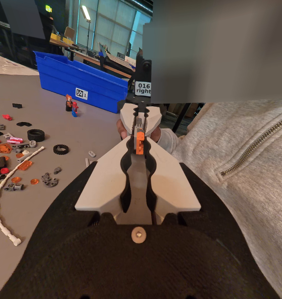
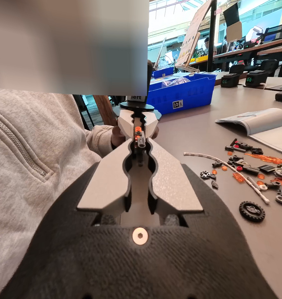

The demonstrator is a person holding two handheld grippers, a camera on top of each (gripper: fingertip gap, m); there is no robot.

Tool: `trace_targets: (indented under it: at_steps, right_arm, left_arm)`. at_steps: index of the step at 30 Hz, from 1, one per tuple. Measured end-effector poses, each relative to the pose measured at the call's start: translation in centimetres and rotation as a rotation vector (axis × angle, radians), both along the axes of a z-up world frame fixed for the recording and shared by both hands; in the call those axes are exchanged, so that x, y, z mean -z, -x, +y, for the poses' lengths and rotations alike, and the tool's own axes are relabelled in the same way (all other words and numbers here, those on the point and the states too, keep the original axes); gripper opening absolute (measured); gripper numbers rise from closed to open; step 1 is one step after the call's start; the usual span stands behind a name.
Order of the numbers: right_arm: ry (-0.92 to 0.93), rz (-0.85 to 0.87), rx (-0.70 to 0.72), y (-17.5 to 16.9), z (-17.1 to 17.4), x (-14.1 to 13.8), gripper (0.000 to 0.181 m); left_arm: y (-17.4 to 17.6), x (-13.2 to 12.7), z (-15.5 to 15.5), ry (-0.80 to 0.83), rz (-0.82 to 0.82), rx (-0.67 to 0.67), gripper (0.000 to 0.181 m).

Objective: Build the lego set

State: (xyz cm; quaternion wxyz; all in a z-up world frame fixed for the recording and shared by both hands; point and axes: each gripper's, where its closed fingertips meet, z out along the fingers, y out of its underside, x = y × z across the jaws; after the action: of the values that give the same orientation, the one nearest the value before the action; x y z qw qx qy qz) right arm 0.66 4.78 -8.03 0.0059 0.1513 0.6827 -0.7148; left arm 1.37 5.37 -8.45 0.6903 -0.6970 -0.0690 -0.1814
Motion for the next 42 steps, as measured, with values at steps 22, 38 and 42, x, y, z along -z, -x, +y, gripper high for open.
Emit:
trace_targets:
  at_steps: [22, 38, 42]
  right_arm:
    - [0.024, -0.065, -0.024, 0.2, 1.0, 0.0, 0.007]
    - [0.009, -0.088, -0.001, 0.6, 1.1, 0.3, 0.008]
    - [0.008, -0.09, 0.015, 0.8, 1.1, 0.4, 0.007]
  left_arm:
    - [0.5, -0.1, -0.2, -0.025, -0.088, 0.02, 0.009]
    - [0.7, 0.5, 0.1, 0.02, -0.094, 0.003, 0.009]
    - [1.0, 0.4, 0.1, 0.011, -0.089, -0.017, 0.009]
